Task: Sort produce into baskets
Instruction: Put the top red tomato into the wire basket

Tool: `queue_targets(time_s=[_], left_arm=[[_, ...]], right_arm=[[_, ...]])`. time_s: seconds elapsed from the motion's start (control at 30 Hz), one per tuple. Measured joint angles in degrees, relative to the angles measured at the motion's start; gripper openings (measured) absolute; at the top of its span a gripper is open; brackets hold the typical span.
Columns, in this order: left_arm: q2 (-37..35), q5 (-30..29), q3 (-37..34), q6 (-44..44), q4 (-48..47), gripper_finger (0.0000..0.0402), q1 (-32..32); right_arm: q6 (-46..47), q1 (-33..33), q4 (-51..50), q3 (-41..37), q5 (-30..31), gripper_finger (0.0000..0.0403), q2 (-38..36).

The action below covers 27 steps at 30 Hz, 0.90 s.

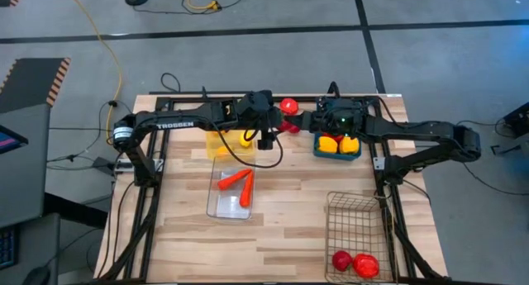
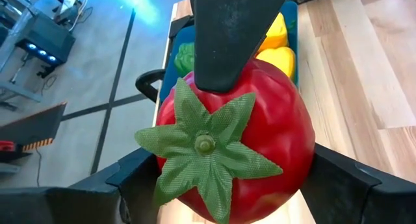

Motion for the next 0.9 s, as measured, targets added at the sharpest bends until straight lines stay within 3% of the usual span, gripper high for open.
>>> queue_targets(time_s=[0.9], left_arm=[[0.0, -0.4, 0.1, 0.9, -0.1, 0.0291, -0.3]], right_arm=[[0.0, 0.0, -0.2, 0.0, 0.2, 0.0290, -0.1]])
